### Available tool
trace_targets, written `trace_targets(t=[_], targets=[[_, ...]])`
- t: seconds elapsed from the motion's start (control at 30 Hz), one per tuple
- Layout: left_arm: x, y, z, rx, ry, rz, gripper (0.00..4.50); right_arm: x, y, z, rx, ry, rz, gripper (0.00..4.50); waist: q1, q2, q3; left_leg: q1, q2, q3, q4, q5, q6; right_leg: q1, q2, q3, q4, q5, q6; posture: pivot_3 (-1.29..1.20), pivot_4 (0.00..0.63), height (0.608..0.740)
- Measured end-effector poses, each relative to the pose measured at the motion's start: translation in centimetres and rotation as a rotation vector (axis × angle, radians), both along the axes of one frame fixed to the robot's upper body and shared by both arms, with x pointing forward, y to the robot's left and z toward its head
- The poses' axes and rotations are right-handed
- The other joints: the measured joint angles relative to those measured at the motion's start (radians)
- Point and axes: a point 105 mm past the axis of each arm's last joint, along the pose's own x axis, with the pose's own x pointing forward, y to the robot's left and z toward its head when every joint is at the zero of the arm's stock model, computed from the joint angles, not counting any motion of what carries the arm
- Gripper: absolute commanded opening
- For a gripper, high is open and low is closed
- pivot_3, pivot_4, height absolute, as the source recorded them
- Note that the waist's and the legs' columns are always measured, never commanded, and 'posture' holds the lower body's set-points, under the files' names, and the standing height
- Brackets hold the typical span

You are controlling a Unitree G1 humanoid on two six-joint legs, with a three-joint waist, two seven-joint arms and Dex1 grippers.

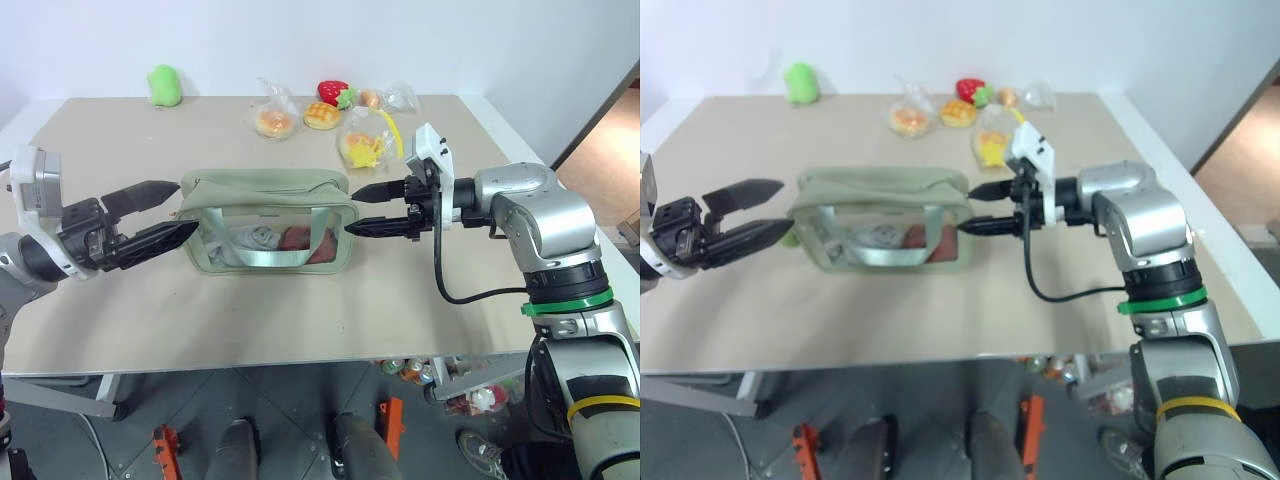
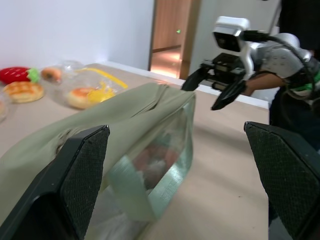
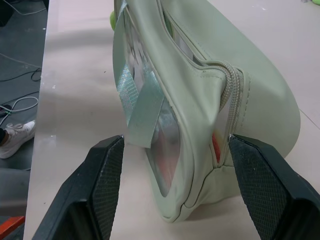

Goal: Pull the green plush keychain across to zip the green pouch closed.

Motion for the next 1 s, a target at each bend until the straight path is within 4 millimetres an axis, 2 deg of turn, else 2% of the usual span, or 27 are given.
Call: trace_targets(t=[0.07,0.2,0.23,0.3,0.4,0.43,0.53,0.67,0.87,1.0], targets=[[0.0,-0.2,-0.2,0.005,0.007,-0.009,4.5,0.1,0.1,0.0,0.004,-0.004,-0.009,3.42,0.0,0.0,0.0,0.0,0.0,0.0,0.0,0.0,0.0,0.0,0.0,0.0,0.0,0.0,0.0,0.0,0.15,0.74],[0.1,-0.3,-0.3,0.009,0.012,-0.014,4.5,1.0,0.1,-0.5,0.014,0.004,-0.061,2.46,0.0,0.0,0.0,0.0,0.0,0.0,0.0,0.0,0.0,0.0,0.0,0.0,0.0,0.0,0.0,0.0,0.15,0.74],[0.1,-0.3,-0.4,0.01,0.013,-0.013,4.5,1.2,0.1,-0.6,0.016,0.009,-0.072,1.89,0.0,0.0,0.0,0.0,0.0,0.0,0.0,0.0,0.0,0.0,0.0,0.0,0.0,0.0,0.0,0.0,0.15,0.74],[0.1,-0.3,-0.4,0.009,0.016,-0.012,4.5,1.3,0.1,-0.7,0.018,0.008,-0.078,1.21,0.0,0.0,0.0,0.0,0.0,0.0,0.0,0.0,0.0,0.0,0.0,0.001,0.0,0.0,0.0,0.0,0.15,0.74],[0.3,0.1,-0.5,-0.007,0.028,0.007,4.5,1.2,0.2,-0.6,0.018,-0.002,-0.07,0.2,0.0,0.0,0.0,0.0,0.0,0.0,0.0,0.0,0.0,0.0,0.001,0.001,0.0,0.0,0.0,0.0,0.15,0.74],[0.5,0.4,-0.6,-0.018,0.033,0.018,4.5,1.2,0.2,-0.6,0.017,-0.003,-0.068,0.09,0.0,0.0,0.0,0.0,0.0,0.0,0.0,0.0,0.0,0.0,0.001,0.001,0.0,0.0,0.0,0.0,0.15,0.74],[1.5,1.9,-1.2,-0.05,0.051,0.104,4.5,1.2,0.2,-0.6,0.017,-0.006,-0.064,0.09,0.0,0.0,0.0,0.0,0.0,0.0,0.0,0.0,0.0,0.0,0.001,0.001,0.0,0.0,0.0,0.0,0.15,0.74],[3.7,5.1,-4.4,-0.02,0.113,0.331,4.5,1.2,0.2,-0.6,0.016,-0.006,-0.064,0.09,0.0,0.0,0.0,0.0,0.0,0.0,0.0,0.0,0.0,0.0,0.001,0.001,0.0,0.0,0.0,0.0,0.15,0.74],[5.0,6.7,-7.3,0.063,0.155,0.44,4.5,1.1,0.2,-0.6,0.014,-0.005,-0.058,0.09,0.001,0.0,0.0,0.0,0.0,0.0,0.0,0.0,0.0,0.0,0.001,0.002,0.0,0.0,0.0,0.0,0.15,0.74],[5.2,7.3,-7.9,0.095,0.153,0.466,4.5,1.0,0.2,-0.7,0.012,-0.006,-0.057,0.09,0.0,0.0,0.0,0.0,0.0,0.001,0.0,0.0,0.0,0.0,0.001,0.002,0.0,0.0,0.0,0.0,0.15,0.74]])
